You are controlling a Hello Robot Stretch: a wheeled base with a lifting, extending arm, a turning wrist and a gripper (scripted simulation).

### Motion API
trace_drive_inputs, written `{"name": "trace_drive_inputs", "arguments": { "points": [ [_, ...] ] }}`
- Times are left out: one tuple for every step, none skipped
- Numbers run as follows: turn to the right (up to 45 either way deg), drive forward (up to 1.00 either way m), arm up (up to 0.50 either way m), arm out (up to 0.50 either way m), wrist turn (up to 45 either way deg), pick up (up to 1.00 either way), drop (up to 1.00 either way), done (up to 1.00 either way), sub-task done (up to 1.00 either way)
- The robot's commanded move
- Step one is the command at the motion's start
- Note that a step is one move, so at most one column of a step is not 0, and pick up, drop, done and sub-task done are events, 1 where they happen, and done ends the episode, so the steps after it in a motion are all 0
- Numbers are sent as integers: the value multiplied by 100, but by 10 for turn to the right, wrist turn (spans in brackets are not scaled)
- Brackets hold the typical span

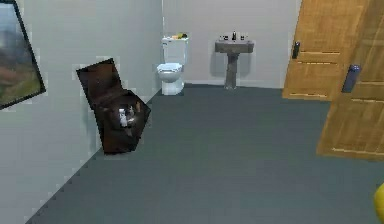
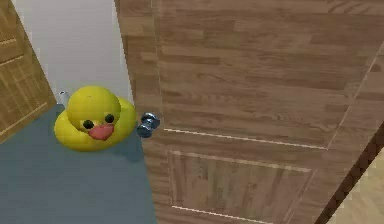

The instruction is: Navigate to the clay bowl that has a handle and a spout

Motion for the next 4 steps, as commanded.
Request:
{"name": "trace_drive_inputs", "arguments": {
  "points": [
    [60, 0, 0, 0, 0, 0, 0, 0, 0],
    [30, 0, 0, 0, 0, 0, 0, 0, 0],
    [0, 50, 0, 0, 0, 0, 0, 0, 0],
    [120, 0, 0, 0, 0, 0, 0, 0, 0]
  ]
}}
